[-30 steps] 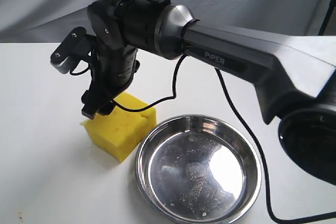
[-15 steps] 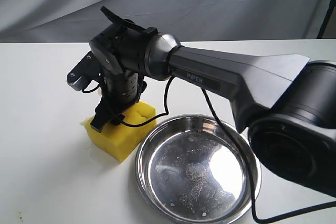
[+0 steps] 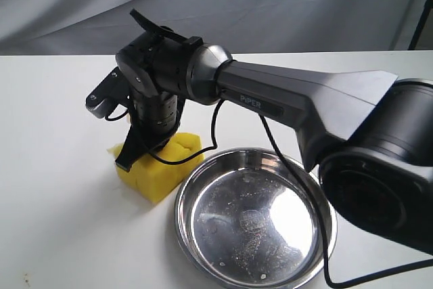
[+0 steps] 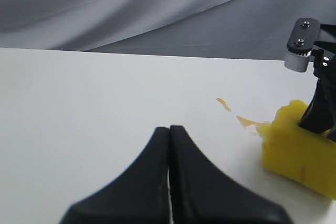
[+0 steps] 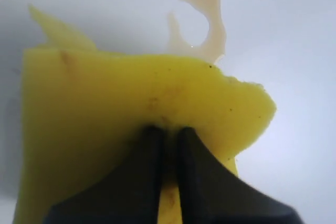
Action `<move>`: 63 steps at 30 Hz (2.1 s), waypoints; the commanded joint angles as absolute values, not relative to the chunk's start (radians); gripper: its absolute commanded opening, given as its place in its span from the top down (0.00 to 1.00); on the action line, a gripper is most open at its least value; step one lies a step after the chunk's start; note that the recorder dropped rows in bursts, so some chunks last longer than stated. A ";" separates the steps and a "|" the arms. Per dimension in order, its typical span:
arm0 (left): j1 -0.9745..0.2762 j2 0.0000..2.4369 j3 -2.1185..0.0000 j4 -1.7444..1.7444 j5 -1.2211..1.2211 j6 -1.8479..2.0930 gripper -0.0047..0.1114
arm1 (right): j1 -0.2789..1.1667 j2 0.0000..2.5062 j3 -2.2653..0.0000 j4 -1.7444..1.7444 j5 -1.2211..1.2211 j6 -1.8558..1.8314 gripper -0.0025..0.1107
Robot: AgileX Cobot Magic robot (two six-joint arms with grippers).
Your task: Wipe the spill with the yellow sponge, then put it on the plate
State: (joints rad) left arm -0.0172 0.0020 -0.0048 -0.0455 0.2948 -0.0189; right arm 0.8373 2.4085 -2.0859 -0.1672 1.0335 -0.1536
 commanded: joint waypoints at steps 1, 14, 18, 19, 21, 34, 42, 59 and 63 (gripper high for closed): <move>-0.022 0.000 0.000 -0.057 0.285 -0.024 0.96 | 0.836 2.418 -2.085 -0.185 1.038 -0.150 0.98; -0.022 0.000 0.000 -0.057 0.285 -0.024 0.96 | 0.836 2.276 -2.085 -0.268 0.936 -0.150 0.98; -0.022 0.000 0.000 -0.057 0.285 -0.024 0.96 | 0.836 2.274 -2.085 -0.293 0.926 -0.150 0.98; -0.022 0.000 0.000 -0.057 0.285 -0.024 0.96 | 0.834 2.276 -2.083 -0.293 0.926 -0.150 0.98; -0.022 0.000 0.000 -0.057 0.285 -0.024 0.96 | 0.834 2.292 -2.078 -0.288 0.923 -0.145 0.98; -0.022 0.000 0.000 -0.057 0.285 -0.024 0.96 | 0.834 2.457 -2.078 -0.270 0.890 -0.147 0.98; -0.022 0.000 0.000 -0.057 0.285 -0.024 0.96 | 0.838 2.469 -2.078 0.174 0.989 -0.414 0.98; -0.022 0.000 0.000 -0.057 0.285 -0.024 0.96 | 0.822 2.469 -2.078 -0.281 0.988 -0.127 0.98; -0.022 0.000 0.000 -0.057 0.285 -0.024 0.96 | 0.769 2.469 -2.078 -0.349 1.027 -0.113 0.98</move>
